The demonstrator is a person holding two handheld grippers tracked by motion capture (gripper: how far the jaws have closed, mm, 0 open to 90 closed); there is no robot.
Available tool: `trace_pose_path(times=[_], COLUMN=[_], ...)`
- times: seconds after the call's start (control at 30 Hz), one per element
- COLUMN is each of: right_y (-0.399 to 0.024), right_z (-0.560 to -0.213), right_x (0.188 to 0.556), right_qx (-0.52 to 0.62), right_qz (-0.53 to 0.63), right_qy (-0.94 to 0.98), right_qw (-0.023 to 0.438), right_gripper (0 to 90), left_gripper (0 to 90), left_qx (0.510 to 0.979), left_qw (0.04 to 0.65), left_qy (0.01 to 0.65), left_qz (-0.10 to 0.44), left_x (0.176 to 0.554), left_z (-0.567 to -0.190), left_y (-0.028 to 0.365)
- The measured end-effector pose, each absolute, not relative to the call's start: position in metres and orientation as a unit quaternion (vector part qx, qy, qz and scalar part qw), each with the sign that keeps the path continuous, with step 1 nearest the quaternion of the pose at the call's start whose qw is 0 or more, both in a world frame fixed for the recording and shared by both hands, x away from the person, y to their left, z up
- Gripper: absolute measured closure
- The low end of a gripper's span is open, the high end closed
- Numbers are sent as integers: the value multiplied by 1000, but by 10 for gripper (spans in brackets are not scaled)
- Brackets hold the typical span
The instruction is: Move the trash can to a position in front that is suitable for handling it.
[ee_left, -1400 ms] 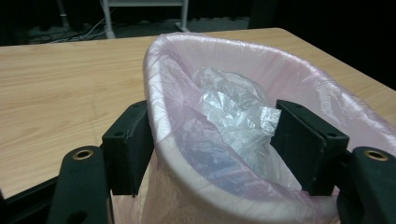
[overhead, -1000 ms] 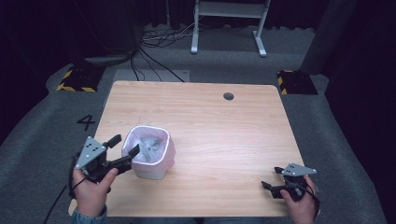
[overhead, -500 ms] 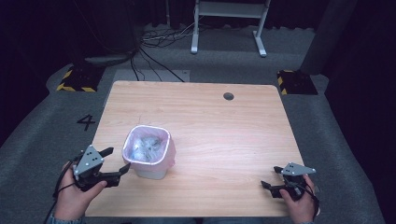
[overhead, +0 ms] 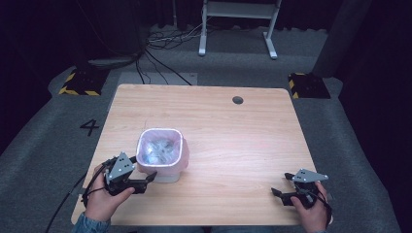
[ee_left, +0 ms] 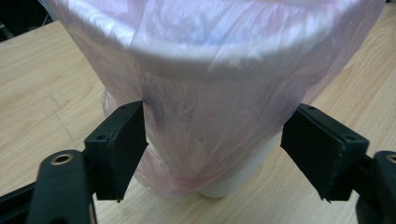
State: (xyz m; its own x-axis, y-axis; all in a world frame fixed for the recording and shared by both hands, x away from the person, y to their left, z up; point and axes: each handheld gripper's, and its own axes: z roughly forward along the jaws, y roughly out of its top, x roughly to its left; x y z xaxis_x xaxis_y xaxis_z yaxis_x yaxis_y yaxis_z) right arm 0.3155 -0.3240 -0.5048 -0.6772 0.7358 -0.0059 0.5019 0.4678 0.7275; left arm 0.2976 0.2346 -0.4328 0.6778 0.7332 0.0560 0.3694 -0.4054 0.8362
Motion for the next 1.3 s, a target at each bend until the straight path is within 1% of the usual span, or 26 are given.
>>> trace_pose_path(times=[0.13, 0.3, 0.53, 0.9, 1.3], right_y=[-324, -323, -320, -317, -316], right_z=[-505, -505, -505, -505, -505], right_x=[316, 316, 320, 323, 323], right_qx=[368, 367, 362, 356, 352], right_qz=[361, 361, 361, 362, 363], right_qy=[841, 842, 845, 848, 849], right_qw=[162, 160, 157, 155, 154], right_gripper=[159, 152, 145, 147, 151], left_gripper=[239, 249, 248, 248, 253], left_qx=[812, 813, 817, 828, 826], left_qw=[423, 434, 446, 459, 478], left_qy=[338, 319, 294, 259, 237], left_qz=[219, 221, 218, 190, 181], left_x=[301, 311, 321, 336, 352], left_z=[-435, -438, -440, -446, -450], left_y=[224, 202, 182, 142, 117])
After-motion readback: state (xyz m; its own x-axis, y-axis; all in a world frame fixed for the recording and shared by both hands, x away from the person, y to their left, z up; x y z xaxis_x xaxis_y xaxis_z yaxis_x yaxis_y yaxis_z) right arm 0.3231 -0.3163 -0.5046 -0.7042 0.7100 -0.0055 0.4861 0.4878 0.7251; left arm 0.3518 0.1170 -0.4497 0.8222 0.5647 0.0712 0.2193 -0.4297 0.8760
